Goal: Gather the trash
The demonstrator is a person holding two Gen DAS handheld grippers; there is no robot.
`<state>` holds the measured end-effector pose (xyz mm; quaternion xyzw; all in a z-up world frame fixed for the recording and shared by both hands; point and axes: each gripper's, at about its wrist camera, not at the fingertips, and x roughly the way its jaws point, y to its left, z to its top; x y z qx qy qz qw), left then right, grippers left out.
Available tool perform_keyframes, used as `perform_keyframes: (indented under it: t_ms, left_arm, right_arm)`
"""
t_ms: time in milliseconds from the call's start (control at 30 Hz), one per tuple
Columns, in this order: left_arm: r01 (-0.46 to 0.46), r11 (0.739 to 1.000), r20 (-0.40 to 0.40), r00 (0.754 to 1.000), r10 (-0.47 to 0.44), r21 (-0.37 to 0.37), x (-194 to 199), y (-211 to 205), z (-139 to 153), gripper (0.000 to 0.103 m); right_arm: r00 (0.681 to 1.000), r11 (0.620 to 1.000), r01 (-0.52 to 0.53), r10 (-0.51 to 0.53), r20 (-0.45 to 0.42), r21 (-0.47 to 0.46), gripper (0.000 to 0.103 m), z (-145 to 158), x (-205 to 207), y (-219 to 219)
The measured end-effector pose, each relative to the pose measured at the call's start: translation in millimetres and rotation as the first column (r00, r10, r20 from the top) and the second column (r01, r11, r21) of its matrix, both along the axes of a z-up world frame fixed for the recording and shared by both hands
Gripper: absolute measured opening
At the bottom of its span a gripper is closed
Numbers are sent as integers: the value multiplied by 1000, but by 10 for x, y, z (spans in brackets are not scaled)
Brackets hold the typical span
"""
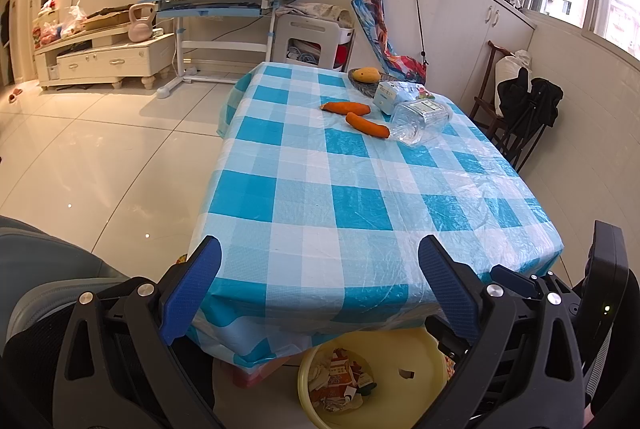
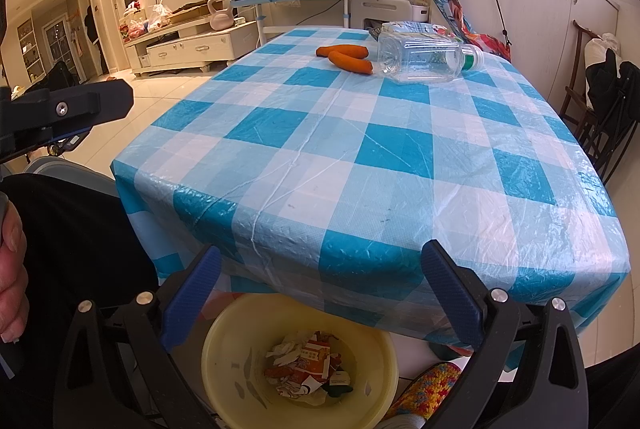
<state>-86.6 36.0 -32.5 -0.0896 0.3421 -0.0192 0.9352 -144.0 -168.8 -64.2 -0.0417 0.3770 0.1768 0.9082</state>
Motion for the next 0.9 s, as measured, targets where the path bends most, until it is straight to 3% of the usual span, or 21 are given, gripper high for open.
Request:
perform_keyframes:
  t_ms: [900]
  left_arm:
    - [10, 1000, 2, 1000, -10, 4, 4, -11, -10, 95]
  right_arm:
    - [1000, 1000, -14, 14, 1, -1, 97, -2, -9, 58]
